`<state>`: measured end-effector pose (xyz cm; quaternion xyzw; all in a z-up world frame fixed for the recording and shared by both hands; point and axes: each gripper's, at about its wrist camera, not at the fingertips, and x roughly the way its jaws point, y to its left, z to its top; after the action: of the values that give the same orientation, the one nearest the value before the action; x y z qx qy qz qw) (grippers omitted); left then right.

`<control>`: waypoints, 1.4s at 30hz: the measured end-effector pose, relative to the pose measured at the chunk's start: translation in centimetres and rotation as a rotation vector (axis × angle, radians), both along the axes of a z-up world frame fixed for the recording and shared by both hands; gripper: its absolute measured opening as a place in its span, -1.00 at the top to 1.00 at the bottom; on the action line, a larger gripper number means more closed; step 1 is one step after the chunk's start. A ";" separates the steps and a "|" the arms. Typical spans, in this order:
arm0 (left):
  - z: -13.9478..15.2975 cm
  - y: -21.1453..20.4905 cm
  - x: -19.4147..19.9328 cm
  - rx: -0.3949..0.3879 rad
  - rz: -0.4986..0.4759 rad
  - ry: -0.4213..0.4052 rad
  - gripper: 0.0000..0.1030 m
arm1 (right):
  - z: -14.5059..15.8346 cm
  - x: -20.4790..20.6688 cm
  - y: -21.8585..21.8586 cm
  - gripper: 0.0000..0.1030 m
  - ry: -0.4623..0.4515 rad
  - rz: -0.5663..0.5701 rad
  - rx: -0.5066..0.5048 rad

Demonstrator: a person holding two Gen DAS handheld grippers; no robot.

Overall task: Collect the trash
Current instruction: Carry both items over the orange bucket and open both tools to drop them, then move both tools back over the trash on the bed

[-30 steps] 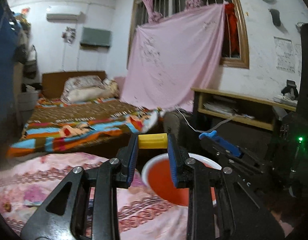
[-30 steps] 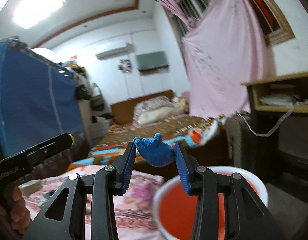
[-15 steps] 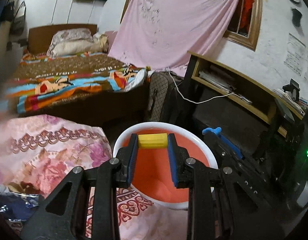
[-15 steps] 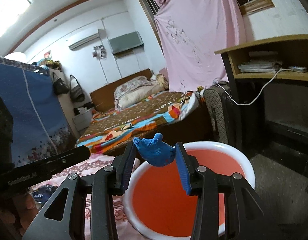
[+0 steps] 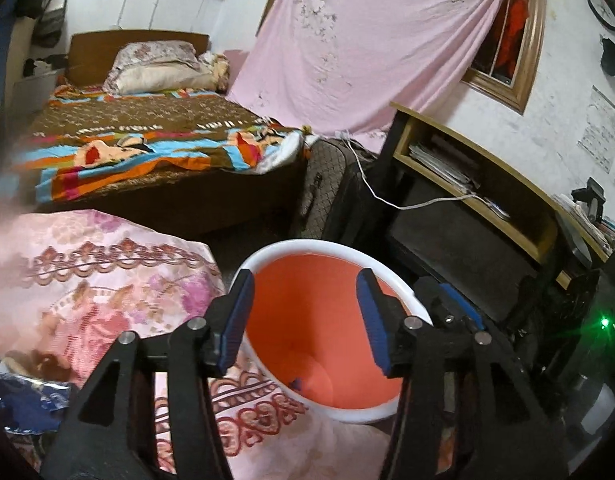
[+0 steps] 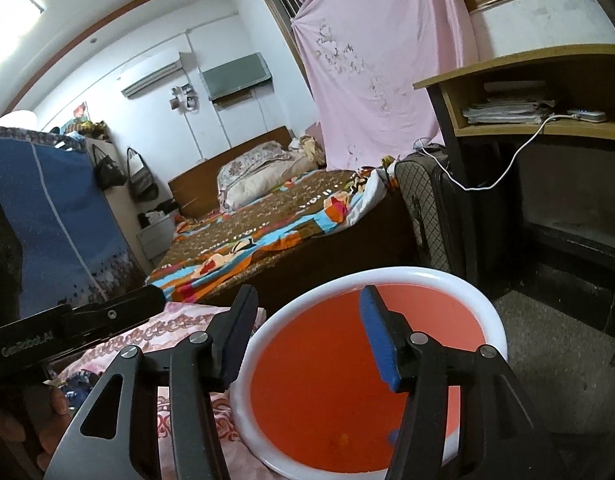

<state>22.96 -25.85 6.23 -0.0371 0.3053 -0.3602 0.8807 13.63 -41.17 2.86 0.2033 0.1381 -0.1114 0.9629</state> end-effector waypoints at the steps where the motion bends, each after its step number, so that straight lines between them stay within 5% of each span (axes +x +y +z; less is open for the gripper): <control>1: 0.1 0.4 -0.2 -0.002 0.015 -0.012 0.16 | 0.1 -0.1 0.1 -0.05 -0.008 0.002 -0.003; 12: 1.7 7.7 -2.4 -0.063 0.256 -0.189 -0.48 | 2.7 -1.2 4.1 -0.70 -0.156 0.042 -0.154; 15: 1.9 10.1 -3.3 -0.076 0.344 -0.242 -0.79 | 3.2 -1.3 5.3 -1.00 -0.202 0.059 -0.178; 29: 1.5 19.0 -7.2 -0.057 0.591 -0.394 -0.78 | 4.8 -2.1 12.1 -1.00 -0.358 0.181 -0.302; 42: -0.6 24.9 -10.3 0.001 0.746 -0.448 -0.78 | 3.9 -1.4 17.5 -1.00 -0.333 0.344 -0.388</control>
<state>12.66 -0.95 5.59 -0.0654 0.0723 -0.0166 0.9951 12.20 -23.71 6.74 0.0046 -0.0134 0.0637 0.9979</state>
